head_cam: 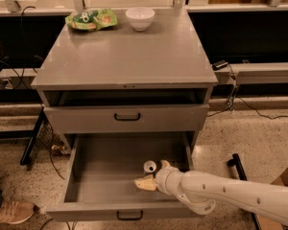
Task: Pick redbull can from middle drawer and place on counter
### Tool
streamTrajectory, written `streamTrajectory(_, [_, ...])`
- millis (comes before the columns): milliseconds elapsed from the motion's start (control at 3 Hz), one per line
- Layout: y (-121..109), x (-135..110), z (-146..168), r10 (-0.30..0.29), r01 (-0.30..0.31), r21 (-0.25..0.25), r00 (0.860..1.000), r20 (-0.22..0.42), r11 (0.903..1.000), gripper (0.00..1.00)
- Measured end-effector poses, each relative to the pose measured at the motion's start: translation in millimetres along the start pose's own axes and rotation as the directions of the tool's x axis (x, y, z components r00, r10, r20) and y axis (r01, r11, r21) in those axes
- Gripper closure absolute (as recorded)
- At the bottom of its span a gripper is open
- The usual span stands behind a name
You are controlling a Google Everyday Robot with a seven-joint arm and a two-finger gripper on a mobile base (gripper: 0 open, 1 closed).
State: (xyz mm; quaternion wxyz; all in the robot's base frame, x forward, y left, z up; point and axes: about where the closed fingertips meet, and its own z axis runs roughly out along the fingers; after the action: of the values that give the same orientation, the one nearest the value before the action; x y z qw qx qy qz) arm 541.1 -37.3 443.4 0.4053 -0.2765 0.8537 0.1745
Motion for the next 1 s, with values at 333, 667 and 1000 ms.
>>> streamTrajectory(333, [3, 2, 10, 0.014, -0.014, -0.017, 1.0, 0.003, 0.9998, 0.42])
streamTrajectory(667, [8, -3, 11, 0.029, -0.028, -0.042, 0.999, 0.03, 0.9987, 0.65])
streamTrajectory(1000, [9, -31, -17, -0.002, 0.011, -0.079, 0.994, 0.112, 0.9968, 0.88])
